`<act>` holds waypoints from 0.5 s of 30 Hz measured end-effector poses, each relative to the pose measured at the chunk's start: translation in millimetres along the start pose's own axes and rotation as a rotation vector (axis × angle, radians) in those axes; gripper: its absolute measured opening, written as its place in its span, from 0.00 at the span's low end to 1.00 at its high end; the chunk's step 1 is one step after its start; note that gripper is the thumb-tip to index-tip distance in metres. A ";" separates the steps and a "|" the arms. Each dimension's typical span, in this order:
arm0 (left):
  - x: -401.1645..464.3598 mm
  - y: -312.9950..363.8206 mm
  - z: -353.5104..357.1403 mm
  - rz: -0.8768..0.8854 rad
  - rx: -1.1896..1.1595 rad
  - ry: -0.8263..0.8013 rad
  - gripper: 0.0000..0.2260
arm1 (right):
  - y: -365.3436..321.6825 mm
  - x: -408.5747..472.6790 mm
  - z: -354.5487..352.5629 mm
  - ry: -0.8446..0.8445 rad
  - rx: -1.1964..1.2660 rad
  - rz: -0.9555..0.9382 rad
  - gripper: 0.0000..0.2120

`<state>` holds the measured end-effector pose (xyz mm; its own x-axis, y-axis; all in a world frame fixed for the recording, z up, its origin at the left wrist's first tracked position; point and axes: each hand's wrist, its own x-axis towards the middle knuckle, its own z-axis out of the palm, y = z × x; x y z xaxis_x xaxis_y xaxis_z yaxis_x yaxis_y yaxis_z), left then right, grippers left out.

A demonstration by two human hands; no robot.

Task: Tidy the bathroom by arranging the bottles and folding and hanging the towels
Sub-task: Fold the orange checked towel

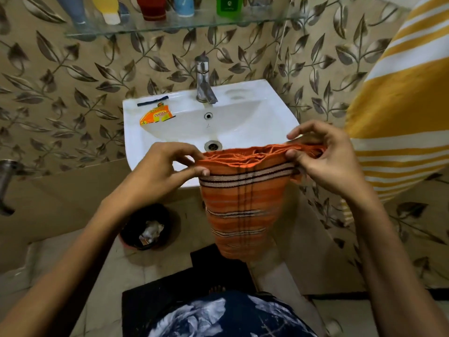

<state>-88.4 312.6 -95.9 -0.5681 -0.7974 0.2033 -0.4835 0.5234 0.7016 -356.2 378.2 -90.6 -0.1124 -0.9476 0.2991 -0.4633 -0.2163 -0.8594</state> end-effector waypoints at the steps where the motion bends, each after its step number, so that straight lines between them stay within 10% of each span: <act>1: 2.9 1.9 0.2 0.009 0.020 0.011 0.07 | 0.7 1.8 -3.3 -0.045 -0.003 0.009 0.16; 15: 24.7 37.9 -21.9 0.105 0.032 0.250 0.08 | -36.1 23.0 -31.3 -0.027 -0.110 -0.070 0.19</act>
<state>-106.2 306.1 -49.3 -0.4359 -0.7859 0.4386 -0.4543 0.6129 0.6465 -369.5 371.5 -39.7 -0.0530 -0.9373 0.3443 -0.5633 -0.2566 -0.7854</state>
